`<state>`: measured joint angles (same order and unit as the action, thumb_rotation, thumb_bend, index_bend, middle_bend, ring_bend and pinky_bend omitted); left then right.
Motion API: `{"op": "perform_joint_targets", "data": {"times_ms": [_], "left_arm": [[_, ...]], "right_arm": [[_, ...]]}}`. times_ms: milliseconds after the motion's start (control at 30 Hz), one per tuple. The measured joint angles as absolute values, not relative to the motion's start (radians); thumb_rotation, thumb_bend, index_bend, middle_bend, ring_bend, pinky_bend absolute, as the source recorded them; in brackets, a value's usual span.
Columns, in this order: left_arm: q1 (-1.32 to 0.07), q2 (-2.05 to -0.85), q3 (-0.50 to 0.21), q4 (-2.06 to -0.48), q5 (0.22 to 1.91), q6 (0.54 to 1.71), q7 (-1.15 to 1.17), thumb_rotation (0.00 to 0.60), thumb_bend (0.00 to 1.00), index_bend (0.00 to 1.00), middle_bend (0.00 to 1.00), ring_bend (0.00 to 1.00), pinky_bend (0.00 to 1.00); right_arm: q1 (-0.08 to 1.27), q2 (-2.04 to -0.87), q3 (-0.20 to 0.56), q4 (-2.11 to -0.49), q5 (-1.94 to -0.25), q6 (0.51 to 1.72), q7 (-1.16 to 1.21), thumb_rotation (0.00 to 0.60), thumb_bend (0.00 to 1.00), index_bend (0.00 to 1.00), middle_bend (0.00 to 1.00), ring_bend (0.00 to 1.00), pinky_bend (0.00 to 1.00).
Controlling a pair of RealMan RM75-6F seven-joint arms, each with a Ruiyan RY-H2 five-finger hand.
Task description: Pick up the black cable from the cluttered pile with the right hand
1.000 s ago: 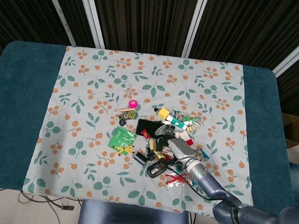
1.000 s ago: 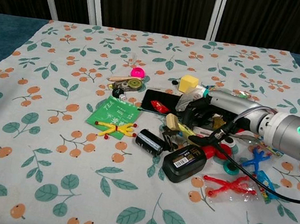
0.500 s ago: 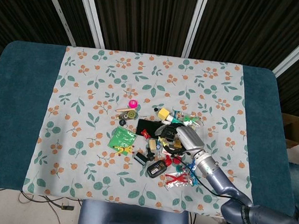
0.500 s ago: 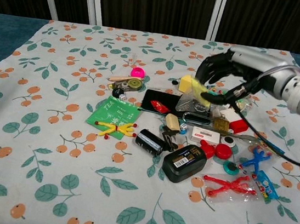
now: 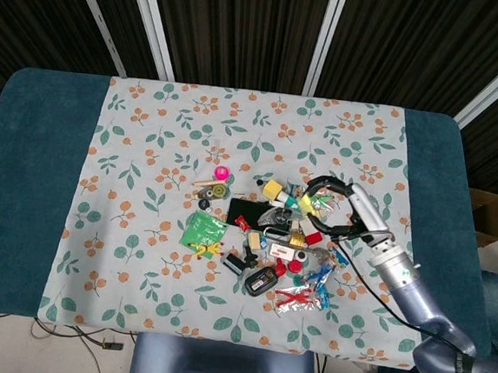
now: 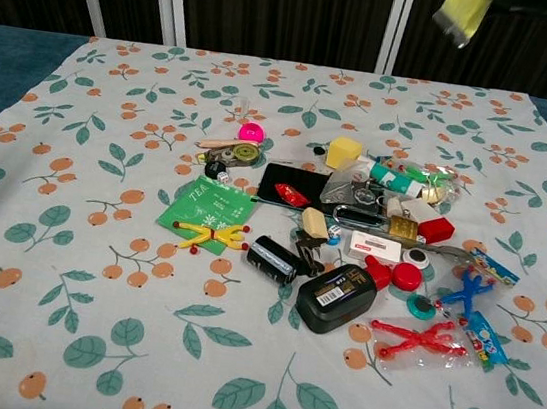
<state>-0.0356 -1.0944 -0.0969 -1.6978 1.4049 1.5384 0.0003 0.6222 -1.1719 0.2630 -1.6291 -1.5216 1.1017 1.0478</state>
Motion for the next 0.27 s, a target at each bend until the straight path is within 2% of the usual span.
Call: {"op": "perform_joint_targets", "data": {"times_ms": [267], "left_arm": [[-0.033,-1.097,-0.095,-1.696,1.408,1.542,0.002,0.600,0.57,0.07,0.00,0.00,0.08]], "right_arm": [[0.556,-1.037,0.242,-1.621,-1.626,1.237,1.349,0.600,0.54,0.65,0.59,0.28,0.23]]}}
